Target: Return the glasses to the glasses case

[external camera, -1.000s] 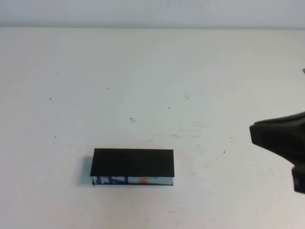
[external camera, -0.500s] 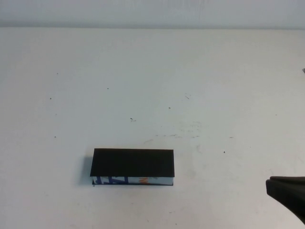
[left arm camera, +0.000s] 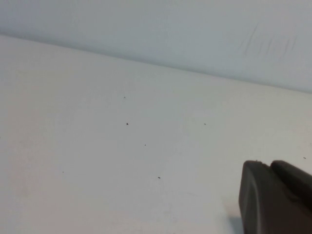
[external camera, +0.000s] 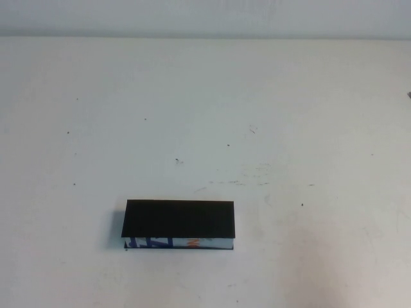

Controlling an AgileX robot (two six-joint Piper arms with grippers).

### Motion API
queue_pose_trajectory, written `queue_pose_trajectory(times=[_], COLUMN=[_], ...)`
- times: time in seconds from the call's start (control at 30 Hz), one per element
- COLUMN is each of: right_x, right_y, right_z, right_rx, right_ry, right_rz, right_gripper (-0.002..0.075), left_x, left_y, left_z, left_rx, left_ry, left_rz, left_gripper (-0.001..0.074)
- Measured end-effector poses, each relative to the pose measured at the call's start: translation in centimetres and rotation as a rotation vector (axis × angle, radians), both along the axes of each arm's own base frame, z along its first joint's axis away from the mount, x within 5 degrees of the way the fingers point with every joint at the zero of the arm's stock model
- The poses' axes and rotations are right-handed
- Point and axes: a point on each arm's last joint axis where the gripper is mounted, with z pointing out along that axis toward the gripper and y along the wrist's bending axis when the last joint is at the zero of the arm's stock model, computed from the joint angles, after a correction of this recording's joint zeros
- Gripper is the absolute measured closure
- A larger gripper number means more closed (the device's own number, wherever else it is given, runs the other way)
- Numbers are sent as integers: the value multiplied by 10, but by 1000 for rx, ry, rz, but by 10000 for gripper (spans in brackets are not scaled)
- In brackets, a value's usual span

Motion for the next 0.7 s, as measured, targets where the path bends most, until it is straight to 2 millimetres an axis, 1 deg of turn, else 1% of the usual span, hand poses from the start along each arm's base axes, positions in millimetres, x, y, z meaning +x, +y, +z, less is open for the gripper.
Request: queue_pose_trajectory(times=[0.07,0.13,0.23,0.33,0.47,0.7], right_x=[-7,-17,-29,-40,-50,-51], right_y=[-14,-22,-26,-27,-28,-28], right_z=[-17,-30,-51,-64,-70,-74], right_rx=[12,17,38,124,182,192], right_ry=[-64,-112,-149,-188,-225,-186], right_rz=[-109,-185,-235,-258,-265,-272], right_gripper=[738,738,738,738,738,738], left_x=[0,0,0,0,0,0], left_y=[0,0,0,0,0,0], left_z=[0,0,0,0,0,-1], left_rx=[0,0,0,0,0,-25], left_ry=[0,0,0,0,0,11], left_rz=[0,0,0,2,2,7], left_gripper=[736,736,736,736,736,736])
